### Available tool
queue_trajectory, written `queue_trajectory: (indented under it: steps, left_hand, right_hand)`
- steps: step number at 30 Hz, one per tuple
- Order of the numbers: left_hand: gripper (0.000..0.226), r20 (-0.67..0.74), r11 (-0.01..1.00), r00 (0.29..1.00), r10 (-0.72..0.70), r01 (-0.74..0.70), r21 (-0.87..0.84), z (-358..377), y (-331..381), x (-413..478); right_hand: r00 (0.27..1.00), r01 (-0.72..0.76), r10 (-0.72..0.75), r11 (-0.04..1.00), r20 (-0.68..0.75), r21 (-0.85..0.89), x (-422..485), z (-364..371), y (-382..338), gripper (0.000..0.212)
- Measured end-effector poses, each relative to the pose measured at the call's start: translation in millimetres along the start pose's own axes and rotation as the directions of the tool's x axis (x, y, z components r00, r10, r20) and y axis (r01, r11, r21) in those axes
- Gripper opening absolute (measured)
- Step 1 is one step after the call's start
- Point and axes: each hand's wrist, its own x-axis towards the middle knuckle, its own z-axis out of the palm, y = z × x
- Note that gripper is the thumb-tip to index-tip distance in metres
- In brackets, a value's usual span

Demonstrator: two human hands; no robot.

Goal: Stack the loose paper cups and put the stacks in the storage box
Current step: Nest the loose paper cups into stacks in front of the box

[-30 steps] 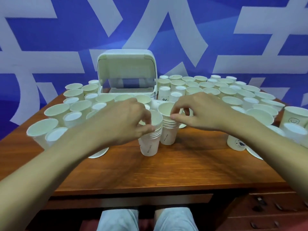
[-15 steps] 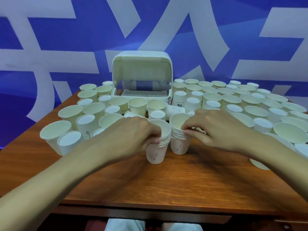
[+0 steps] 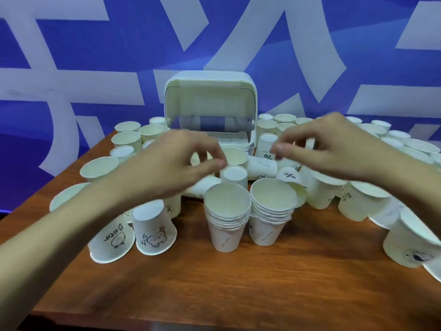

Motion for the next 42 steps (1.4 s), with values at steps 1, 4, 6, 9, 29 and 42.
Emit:
queue_trajectory:
  steps: [1,4,6,9,29,42]
  left_hand:
    - [0.011,-0.005,0.998,1.000,-0.030,0.031,0.058,-2,-7,10]
    - [0.017,0.049,0.948,0.991,-0.122,0.101,0.302,9,-36,41]
    - [0.025,0.100,0.910,0.976,-0.193,0.140,0.389,24,-55,56]
    - [0.027,0.119,0.896,0.964,-0.239,0.172,0.410,45,-75,67]
    - [0.019,-0.202,0.878,0.977,0.072,0.034,0.477,-26,-15,41]
    - [0.025,-0.060,0.857,0.974,0.220,-0.163,0.489,-27,45,-24]
  right_hand:
    - [1.000,-0.015,0.015,0.999,-0.015,-0.039,16,2,6,0.020]
    - [0.991,0.008,0.031,0.958,0.132,-0.288,61,28,23,0.016]
    - [0.974,0.069,0.020,0.923,0.227,-0.380,82,51,33,0.025]
    - [0.950,0.114,0.022,0.903,0.310,-0.413,96,75,40,0.037]
    - [0.990,0.011,-0.062,0.930,-0.126,-0.368,40,12,4,0.009]
    - [0.966,-0.050,0.012,0.989,-0.256,-0.141,-57,-12,-32,0.010]
